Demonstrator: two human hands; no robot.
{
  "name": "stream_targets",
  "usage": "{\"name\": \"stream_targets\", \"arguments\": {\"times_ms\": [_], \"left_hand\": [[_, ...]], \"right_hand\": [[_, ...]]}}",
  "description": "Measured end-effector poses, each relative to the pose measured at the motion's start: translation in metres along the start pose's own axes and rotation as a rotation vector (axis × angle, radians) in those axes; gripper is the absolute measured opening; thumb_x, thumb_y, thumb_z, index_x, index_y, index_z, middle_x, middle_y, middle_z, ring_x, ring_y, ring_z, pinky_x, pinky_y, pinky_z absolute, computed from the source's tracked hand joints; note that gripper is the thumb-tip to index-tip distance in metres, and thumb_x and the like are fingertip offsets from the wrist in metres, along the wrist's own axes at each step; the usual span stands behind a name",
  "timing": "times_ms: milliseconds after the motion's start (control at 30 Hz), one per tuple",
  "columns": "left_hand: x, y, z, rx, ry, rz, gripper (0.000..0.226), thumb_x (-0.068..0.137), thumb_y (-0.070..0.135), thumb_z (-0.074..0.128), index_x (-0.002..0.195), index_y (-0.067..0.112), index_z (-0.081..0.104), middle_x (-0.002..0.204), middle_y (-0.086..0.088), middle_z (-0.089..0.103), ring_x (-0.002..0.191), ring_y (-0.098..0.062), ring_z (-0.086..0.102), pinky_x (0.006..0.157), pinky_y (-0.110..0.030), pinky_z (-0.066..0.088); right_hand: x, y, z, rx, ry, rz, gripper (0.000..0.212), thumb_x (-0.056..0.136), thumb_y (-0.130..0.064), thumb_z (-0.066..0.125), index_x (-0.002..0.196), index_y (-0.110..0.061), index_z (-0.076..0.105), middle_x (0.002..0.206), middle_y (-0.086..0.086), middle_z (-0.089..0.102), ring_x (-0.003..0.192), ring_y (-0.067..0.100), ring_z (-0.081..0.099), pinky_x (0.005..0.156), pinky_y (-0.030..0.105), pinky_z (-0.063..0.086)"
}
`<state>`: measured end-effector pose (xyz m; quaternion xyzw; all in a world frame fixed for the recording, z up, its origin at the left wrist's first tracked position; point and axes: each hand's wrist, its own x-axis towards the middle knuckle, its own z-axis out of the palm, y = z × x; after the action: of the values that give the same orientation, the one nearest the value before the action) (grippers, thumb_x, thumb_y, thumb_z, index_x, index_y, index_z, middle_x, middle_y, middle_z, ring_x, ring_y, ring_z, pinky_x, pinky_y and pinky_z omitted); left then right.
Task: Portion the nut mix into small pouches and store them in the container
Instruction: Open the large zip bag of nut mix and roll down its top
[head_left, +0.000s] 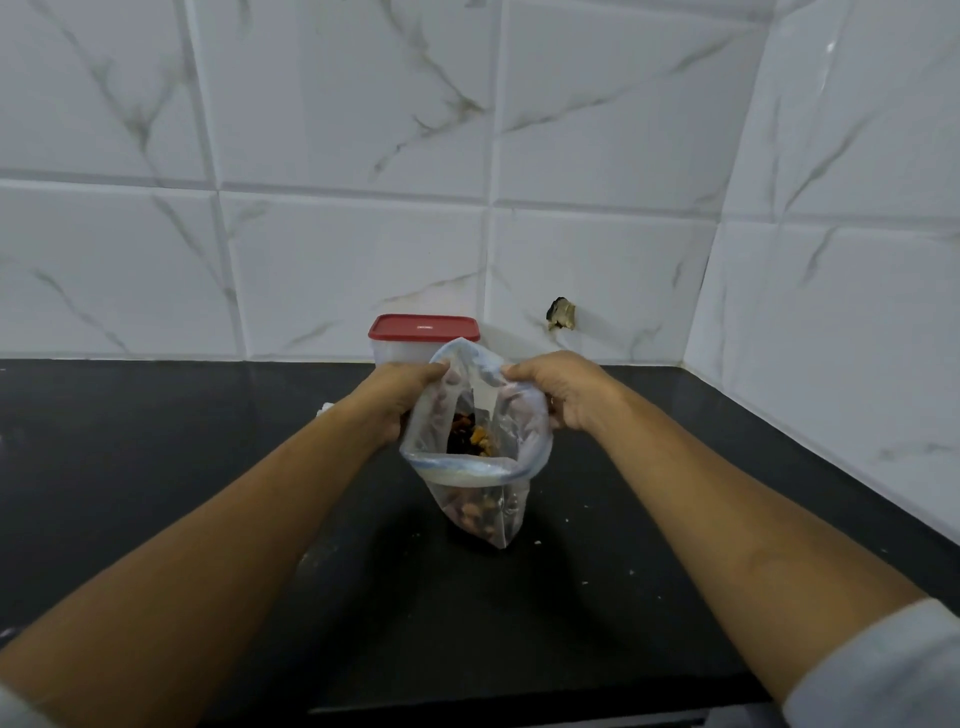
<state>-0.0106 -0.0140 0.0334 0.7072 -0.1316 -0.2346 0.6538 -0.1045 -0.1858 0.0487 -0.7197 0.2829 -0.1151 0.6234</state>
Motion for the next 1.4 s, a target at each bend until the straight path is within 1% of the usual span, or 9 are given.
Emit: {"name": "stream_targets", "arguments": {"times_ms": [100, 267, 433, 567, 700, 867, 1033, 1333, 1400], "left_hand": [[-0.001, 0.001, -0.006, -0.081, -0.006, -0.066, 0.027, 0.097, 0.033, 0.067, 0.099, 0.007, 0.075, 0.076, -0.009, 0.068, 0.066, -0.019, 0.059, 0.055, -0.031, 0.048], [0.004, -0.007, -0.015, -0.170, -0.052, -0.125, 0.033, 0.092, 0.042, 0.072, 0.085, 0.010, 0.075, 0.068, -0.005, 0.069, 0.059, -0.015, 0.056, 0.052, -0.025, 0.047], [0.010, -0.012, -0.021, -0.314, -0.131, -0.244, 0.043, 0.099, 0.039, 0.060, 0.068, 0.011, 0.066, 0.053, 0.004, 0.056, 0.042, -0.007, 0.050, 0.039, -0.018, 0.040], [0.015, -0.020, -0.021, -0.297, -0.115, -0.259, 0.037, 0.101, 0.040, 0.057, 0.080, 0.011, 0.065, 0.062, 0.002, 0.057, 0.048, -0.011, 0.051, 0.041, -0.024, 0.043], [0.008, -0.019, -0.024, -0.133, -0.048, -0.105, 0.032, 0.100, 0.030, 0.064, 0.110, 0.001, 0.071, 0.089, -0.014, 0.077, 0.077, -0.025, 0.073, 0.063, -0.036, 0.060], [0.000, -0.024, -0.031, 0.157, 0.063, -0.034, 0.026, 0.096, 0.028, 0.069, 0.109, 0.004, 0.071, 0.094, -0.013, 0.074, 0.079, -0.024, 0.069, 0.058, -0.033, 0.054], [-0.010, -0.029, -0.038, 0.304, 0.061, -0.059, 0.026, 0.098, 0.028, 0.067, 0.109, 0.004, 0.068, 0.103, -0.017, 0.070, 0.080, -0.025, 0.064, 0.061, -0.034, 0.052], [-0.015, -0.026, -0.026, -0.365, -0.036, -0.213, 0.024, 0.103, 0.010, 0.057, 0.122, -0.005, 0.058, 0.105, -0.017, 0.067, 0.087, -0.025, 0.068, 0.049, -0.031, 0.060], [-0.016, -0.029, -0.023, -0.399, -0.034, -0.202, 0.023, 0.104, 0.010, 0.055, 0.122, -0.004, 0.058, 0.106, -0.017, 0.066, 0.087, -0.024, 0.067, 0.048, -0.030, 0.060]], "right_hand": [[0.002, -0.001, -0.006, 0.140, -0.060, 0.123, 0.030, 0.094, -0.015, 0.071, 0.121, -0.001, 0.069, 0.115, 0.017, 0.076, 0.100, 0.032, 0.074, 0.094, 0.052, 0.059], [0.000, 0.000, -0.015, 0.278, -0.104, 0.190, 0.013, 0.098, -0.015, 0.067, 0.103, -0.002, 0.068, 0.080, 0.015, 0.074, 0.060, 0.027, 0.072, 0.060, 0.042, 0.062], [0.005, 0.001, -0.017, 0.375, -0.095, 0.220, 0.010, 0.100, -0.012, 0.064, 0.097, -0.003, 0.067, 0.080, 0.013, 0.071, 0.076, 0.027, 0.069, 0.080, 0.049, 0.060], [0.011, 0.011, -0.014, 0.319, -0.048, 0.222, 0.015, 0.101, -0.015, 0.062, 0.097, -0.003, 0.070, 0.083, 0.013, 0.070, 0.076, 0.024, 0.066, 0.075, 0.045, 0.059], [0.011, 0.018, -0.016, 0.068, 0.020, 0.095, 0.015, 0.098, -0.020, 0.069, 0.105, -0.007, 0.071, 0.093, 0.010, 0.075, 0.085, 0.024, 0.070, 0.077, 0.041, 0.062], [-0.001, 0.021, -0.029, -0.193, 0.039, 0.024, 0.022, 0.097, -0.021, 0.071, 0.109, -0.003, 0.069, 0.100, 0.013, 0.072, 0.082, 0.022, 0.070, 0.063, 0.033, 0.059], [-0.008, 0.022, -0.027, -0.100, 0.020, 0.084, 0.013, 0.096, -0.010, 0.070, 0.105, 0.000, 0.069, 0.088, 0.013, 0.073, 0.076, 0.023, 0.071, 0.063, 0.033, 0.061], [-0.010, 0.028, -0.005, 0.439, -0.121, 0.195, 0.020, 0.103, 0.002, 0.047, 0.109, 0.000, 0.066, 0.109, 0.019, 0.072, 0.108, 0.032, 0.067, 0.106, 0.053, 0.052], [-0.010, 0.032, -0.003, 0.401, -0.128, 0.170, 0.019, 0.103, 0.000, 0.048, 0.106, -0.001, 0.066, 0.108, 0.018, 0.072, 0.106, 0.032, 0.067, 0.104, 0.052, 0.053]]}}
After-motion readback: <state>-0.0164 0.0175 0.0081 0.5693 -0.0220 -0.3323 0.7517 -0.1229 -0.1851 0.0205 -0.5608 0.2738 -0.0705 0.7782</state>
